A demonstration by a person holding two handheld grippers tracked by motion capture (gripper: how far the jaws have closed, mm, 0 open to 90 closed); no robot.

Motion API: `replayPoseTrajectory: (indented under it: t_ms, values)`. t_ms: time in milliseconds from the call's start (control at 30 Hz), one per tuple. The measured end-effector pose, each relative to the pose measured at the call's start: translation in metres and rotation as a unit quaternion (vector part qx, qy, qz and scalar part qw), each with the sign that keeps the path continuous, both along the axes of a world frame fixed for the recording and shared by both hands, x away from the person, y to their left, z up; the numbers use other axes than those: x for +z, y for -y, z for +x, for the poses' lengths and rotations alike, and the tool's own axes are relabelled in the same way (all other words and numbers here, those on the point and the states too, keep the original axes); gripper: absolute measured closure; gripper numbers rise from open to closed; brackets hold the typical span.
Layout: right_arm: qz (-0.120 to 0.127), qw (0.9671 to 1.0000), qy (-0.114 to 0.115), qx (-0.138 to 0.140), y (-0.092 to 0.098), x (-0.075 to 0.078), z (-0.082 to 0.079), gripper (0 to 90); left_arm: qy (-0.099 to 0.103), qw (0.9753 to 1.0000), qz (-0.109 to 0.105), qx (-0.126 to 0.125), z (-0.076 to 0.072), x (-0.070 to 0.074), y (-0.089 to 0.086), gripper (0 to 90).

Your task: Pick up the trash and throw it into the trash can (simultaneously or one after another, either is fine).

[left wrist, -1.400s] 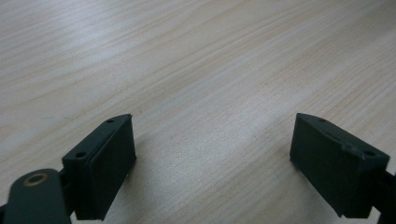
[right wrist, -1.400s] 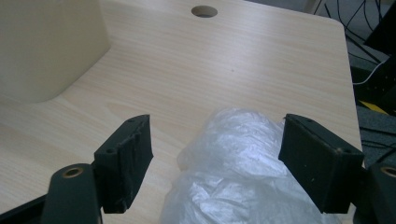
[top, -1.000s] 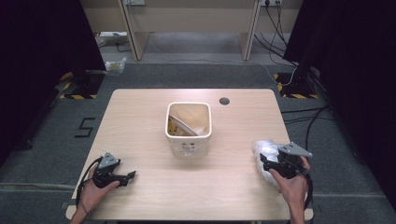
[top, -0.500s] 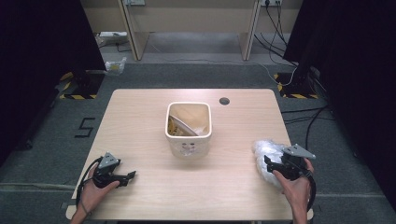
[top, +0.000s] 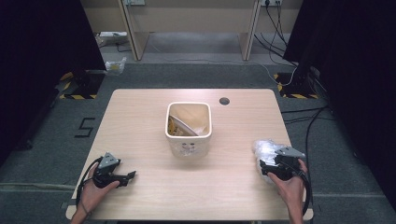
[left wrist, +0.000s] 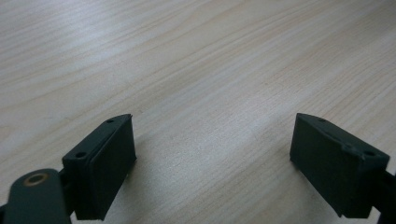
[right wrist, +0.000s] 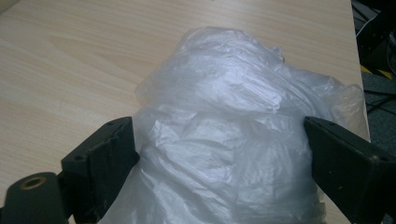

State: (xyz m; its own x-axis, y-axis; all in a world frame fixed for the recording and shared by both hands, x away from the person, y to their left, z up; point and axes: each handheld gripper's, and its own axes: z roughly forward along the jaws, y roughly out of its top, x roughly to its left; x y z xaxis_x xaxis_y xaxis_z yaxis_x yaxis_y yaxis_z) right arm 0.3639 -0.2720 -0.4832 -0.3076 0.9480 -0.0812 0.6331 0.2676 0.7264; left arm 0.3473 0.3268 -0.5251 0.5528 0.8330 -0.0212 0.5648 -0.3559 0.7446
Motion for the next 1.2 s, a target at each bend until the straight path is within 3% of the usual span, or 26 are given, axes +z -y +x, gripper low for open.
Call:
replayPoseTrajectory:
  t_ms: [100, 233, 300, 333, 500, 667, 800, 933, 1200]
  values:
    - [-0.007, 1.0000, -0.006, -0.003, -0.002, -0.004, 0.002, 11.7, 0.000, 1.0000, 0.000, 0.000, 0.000, 0.000, 0.000, 13.2]
    - [-0.010, 0.9997, -0.020, -0.004, -0.003, -0.009, 0.003, 20.0, 0.000, 1.0000, 0.000, 0.000, 0.000, 0.000, 0.000, 13.2]
    - [-0.007, 0.9996, -0.027, -0.005, -0.002, -0.011, 0.003, 31.2, 0.000, 1.0000, 0.000, 0.000, 0.000, 0.000, 0.000, 13.2]
    - [-0.007, 0.9996, -0.027, -0.005, -0.002, -0.011, 0.003, 31.2, 0.000, 1.0000, 0.000, 0.000, 0.000, 0.000, 0.000, 13.2]
    - [0.006, 0.9996, -0.026, 0.005, 0.001, -0.011, 0.001, 50.1, 0.000, 1.0000, 0.000, 0.000, 0.000, 0.000, 0.000, 13.2]
    - [0.016, 0.9996, -0.003, 0.022, 0.003, -0.005, -0.001, 67.6, -0.001, 1.0000, 0.000, 0.000, 0.000, 0.000, 0.000, 13.2]
    - [0.019, 0.9989, 0.020, 0.037, -0.001, 0.003, -0.002, 70.3, -0.001, 1.0000, 0.000, 0.000, 0.000, 0.000, 0.000, 13.2]
    - [0.036, 0.9969, 0.048, 0.050, -0.006, 0.021, -0.007, 70.4, -0.001, 1.0000, 0.000, 0.000, 0.000, 0.000, 0.000, 13.2]
    - [0.052, 0.9935, 0.078, 0.064, -0.008, 0.040, -0.010, 70.3, -0.001, 1.0000, 0.000, 0.000, 0.000, 0.000, 0.000, 13.2]
